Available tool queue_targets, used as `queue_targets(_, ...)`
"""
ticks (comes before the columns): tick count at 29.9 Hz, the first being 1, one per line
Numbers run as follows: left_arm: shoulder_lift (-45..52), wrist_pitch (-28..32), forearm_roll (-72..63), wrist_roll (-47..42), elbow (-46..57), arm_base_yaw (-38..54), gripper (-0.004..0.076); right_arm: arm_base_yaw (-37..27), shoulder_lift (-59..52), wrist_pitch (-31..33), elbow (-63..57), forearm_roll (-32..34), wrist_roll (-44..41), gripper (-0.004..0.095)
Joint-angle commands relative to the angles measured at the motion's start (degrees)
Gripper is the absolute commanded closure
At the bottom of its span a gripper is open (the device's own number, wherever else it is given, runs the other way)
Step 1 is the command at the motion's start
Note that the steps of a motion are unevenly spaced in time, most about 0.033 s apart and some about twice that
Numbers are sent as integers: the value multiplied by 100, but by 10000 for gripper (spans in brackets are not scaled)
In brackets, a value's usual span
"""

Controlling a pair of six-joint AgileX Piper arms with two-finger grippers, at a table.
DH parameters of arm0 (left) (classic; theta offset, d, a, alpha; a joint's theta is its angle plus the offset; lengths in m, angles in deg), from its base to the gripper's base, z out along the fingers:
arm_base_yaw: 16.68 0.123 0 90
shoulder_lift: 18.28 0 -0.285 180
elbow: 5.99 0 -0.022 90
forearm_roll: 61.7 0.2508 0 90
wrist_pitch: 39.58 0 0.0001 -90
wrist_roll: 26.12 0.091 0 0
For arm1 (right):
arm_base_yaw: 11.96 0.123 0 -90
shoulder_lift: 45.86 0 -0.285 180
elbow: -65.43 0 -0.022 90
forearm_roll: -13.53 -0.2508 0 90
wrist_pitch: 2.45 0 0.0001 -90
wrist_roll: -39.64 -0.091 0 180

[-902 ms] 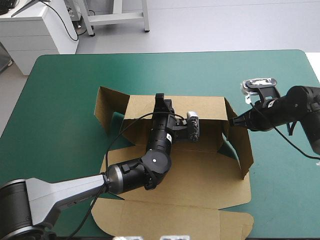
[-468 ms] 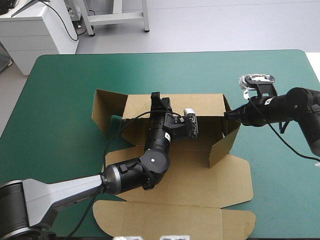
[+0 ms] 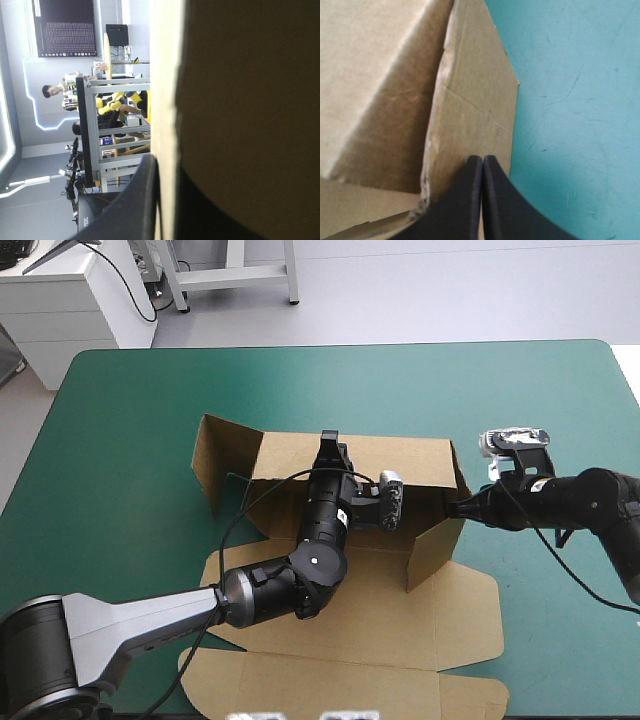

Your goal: Fold the box

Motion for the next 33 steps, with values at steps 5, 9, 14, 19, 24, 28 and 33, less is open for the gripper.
queue_targets(5, -27, -50, -233, 13, -128, -36, 731, -24, -256, -788, -332, -890, 607, 927)
queue_targets(9, -27, -89, -181, 13, -128, -36, 731, -24, -256, -1079, -446, -1162, 901, 927)
queue_targets(14, -27, -178, -158, 13, -128, -36, 731, -24, -270, -1007, -449, -1089, 1430, 926)
queue_targets(19, -27, -282, 144, -84, -128, -36, 731, -24, -270, -905, -449, -1086, 1698, 838)
queue_targets(24, -27, -322, 363, -217, -128, -36, 731, -24, -270, -586, -449, -1076, 2512, 543)
queue_targets(28, -27, -333, 363, -217, -128, -36, 731, -24, -270, -453, -449, -1076, 3111, 496)
queue_targets(33, -27, -355, 402, -217, -128, -36, 731, -24, -270, -428, -449, -1076, 3136, 485)
